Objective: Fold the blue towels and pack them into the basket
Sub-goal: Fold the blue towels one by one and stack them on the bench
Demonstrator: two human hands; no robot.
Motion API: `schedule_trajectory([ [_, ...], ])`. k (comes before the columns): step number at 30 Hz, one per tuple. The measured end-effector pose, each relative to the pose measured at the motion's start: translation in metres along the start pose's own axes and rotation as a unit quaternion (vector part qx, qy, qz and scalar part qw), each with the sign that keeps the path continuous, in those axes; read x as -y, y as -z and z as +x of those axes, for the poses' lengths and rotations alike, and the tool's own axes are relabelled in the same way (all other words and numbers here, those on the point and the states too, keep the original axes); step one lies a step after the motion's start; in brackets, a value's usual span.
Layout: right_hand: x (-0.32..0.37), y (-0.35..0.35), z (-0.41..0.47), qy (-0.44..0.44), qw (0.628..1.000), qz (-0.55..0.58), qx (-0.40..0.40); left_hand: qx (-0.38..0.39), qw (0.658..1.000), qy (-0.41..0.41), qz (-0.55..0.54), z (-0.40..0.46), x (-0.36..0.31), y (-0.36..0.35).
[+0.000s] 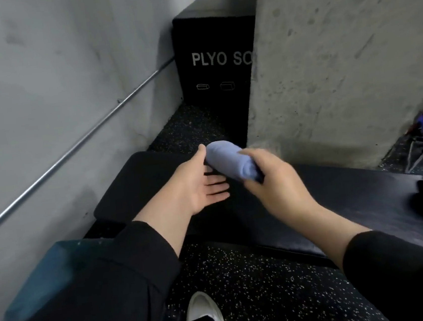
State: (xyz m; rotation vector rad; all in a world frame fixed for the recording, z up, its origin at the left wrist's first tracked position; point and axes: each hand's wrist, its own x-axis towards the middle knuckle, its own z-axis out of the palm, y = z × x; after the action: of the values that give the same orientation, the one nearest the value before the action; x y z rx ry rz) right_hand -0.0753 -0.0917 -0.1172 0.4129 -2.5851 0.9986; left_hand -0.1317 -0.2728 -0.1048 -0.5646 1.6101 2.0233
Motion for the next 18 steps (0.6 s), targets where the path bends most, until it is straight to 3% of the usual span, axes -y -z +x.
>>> schedule_trajectory([
  [2, 0.008, -0.030, -0.002, 0.091, 0.989, -0.039, 0.111, -0.021, 0.999, -0.017, -0.025, 0.008, 0.000, 0.012],
  [4, 0.014, -0.050, 0.000, 0.105, 0.984, -0.008, 0.143, -0.088, 0.995, -0.051, -0.011, 0.015, 0.000, 0.031],
  [7, 0.019, -0.064, 0.014, -0.058, 0.991, 0.117, 0.016, -0.110, 0.991, -0.067, 0.020, 0.023, 0.000, 0.057],
  [9, 0.022, -0.073, 0.035, -0.245, 0.943, 0.222, 0.048, -0.096, 0.991, -0.083, 0.033, 0.024, 0.000, 0.068],
  [10, 0.021, -0.079, 0.043, -0.314, 0.891, 0.312, 0.099, -0.080, 0.991, -0.098, 0.038, 0.024, -0.001, 0.072],
  [12, 0.025, -0.089, 0.054, -0.384, 0.788, 0.454, 0.160, -0.037, 0.990, -0.128, 0.037, 0.023, 0.000, 0.078],
  [13, 0.030, -0.092, 0.059, -0.386, 0.763, 0.487, 0.177, -0.019, 0.989, -0.138, 0.040, 0.023, 0.001, 0.081],
  [18, 0.038, -0.116, 0.084, -0.391, 0.757, 0.499, 0.160, -0.041, 0.980, -0.166, 0.100, 0.026, 0.003, 0.105],
])
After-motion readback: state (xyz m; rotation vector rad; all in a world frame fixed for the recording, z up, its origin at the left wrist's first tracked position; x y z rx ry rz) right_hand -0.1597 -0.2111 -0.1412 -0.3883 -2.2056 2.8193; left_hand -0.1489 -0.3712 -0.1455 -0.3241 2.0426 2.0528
